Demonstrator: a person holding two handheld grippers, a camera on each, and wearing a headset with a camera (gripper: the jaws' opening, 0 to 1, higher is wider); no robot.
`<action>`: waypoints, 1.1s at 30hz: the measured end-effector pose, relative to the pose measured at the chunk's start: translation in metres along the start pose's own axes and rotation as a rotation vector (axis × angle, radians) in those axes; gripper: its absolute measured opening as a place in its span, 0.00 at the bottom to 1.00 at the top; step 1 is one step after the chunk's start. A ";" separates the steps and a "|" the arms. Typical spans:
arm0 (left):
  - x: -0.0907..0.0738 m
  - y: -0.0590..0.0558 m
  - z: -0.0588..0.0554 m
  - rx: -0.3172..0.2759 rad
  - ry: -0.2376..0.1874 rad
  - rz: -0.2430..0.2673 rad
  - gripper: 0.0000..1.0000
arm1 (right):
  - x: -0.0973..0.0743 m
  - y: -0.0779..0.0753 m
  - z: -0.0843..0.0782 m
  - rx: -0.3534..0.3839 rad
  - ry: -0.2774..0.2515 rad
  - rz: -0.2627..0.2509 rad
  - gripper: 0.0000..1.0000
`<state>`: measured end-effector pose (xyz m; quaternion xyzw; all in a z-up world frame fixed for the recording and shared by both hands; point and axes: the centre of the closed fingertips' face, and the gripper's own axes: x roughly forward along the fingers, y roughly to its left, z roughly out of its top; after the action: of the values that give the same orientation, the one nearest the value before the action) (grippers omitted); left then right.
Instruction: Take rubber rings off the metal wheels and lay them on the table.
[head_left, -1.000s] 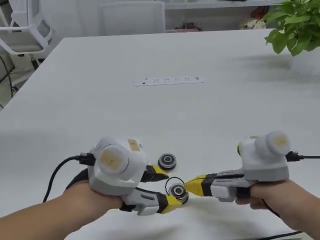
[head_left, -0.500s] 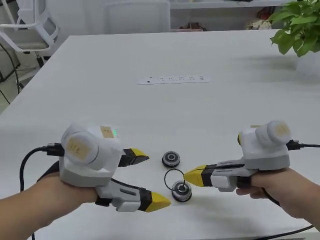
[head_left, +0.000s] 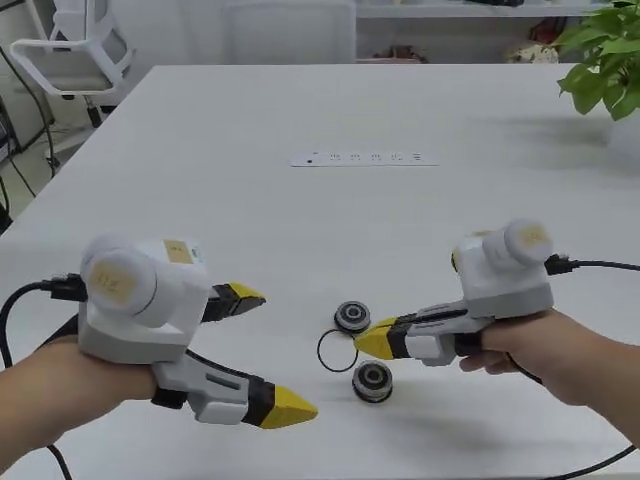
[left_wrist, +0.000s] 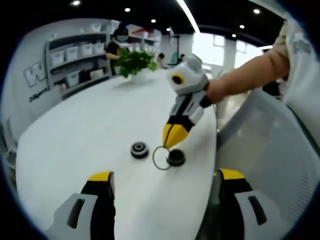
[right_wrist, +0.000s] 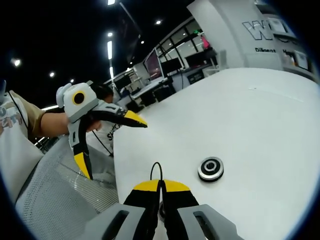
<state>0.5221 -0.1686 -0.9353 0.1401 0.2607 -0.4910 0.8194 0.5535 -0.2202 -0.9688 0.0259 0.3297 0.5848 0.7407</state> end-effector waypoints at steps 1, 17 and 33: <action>-0.002 0.001 -0.001 -0.003 0.000 0.004 0.86 | 0.002 0.000 0.000 -0.002 0.004 0.001 0.00; -0.010 0.004 -0.010 -0.023 0.012 0.027 0.86 | 0.036 0.002 -0.004 -0.047 0.091 0.014 0.00; -0.012 0.006 -0.014 -0.032 0.021 0.032 0.85 | 0.042 -0.004 -0.011 -0.104 0.126 -0.035 0.17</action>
<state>0.5183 -0.1501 -0.9398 0.1362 0.2751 -0.4719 0.8265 0.5555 -0.1880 -0.9989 -0.0554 0.3452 0.5887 0.7289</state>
